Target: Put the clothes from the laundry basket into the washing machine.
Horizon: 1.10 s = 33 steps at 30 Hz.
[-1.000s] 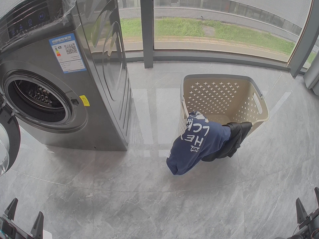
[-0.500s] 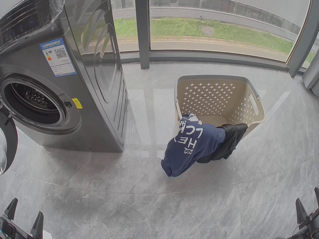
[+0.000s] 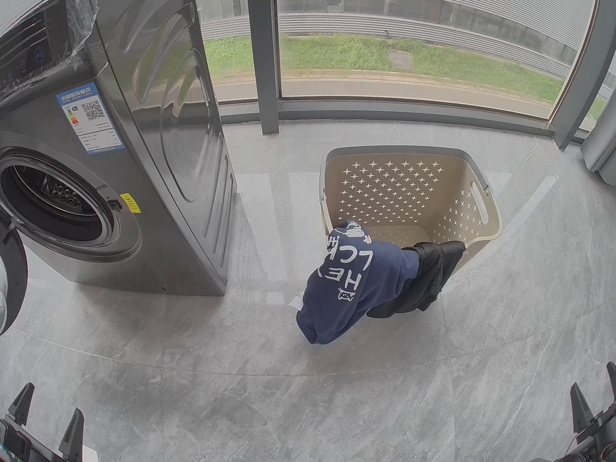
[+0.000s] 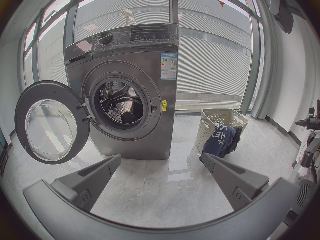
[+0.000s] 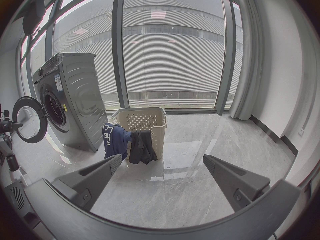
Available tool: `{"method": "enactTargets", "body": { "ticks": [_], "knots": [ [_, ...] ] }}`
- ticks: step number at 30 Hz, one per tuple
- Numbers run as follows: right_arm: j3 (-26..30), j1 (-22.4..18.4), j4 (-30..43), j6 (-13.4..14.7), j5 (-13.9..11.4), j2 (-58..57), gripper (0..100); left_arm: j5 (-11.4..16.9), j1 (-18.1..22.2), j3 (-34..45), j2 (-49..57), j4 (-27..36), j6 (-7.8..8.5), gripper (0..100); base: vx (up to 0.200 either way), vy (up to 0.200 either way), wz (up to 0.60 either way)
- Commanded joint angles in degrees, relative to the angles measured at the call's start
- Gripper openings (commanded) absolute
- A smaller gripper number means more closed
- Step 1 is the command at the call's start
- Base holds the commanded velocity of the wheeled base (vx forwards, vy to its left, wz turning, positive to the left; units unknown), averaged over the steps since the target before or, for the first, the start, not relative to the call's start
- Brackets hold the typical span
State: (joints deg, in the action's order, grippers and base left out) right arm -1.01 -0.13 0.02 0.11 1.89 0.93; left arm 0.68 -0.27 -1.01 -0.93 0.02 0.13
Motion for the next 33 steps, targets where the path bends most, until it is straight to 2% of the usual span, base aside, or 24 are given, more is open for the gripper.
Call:
{"method": "enactTargets", "body": {
  "ticks": [1,33],
  "knots": [
    [0.84,0.05,-0.02,0.07,0.04,-0.93,100,0.02,0.0,1.01,0.93,-0.02,0.04,100,0.0,-0.2,0.0],
    [0.84,0.05,-0.02,0.07,0.04,-0.93,100,0.02,0.09,1.01,0.93,-0.11,-0.13,100,0.0,-0.013,0.0]
  ]
}}
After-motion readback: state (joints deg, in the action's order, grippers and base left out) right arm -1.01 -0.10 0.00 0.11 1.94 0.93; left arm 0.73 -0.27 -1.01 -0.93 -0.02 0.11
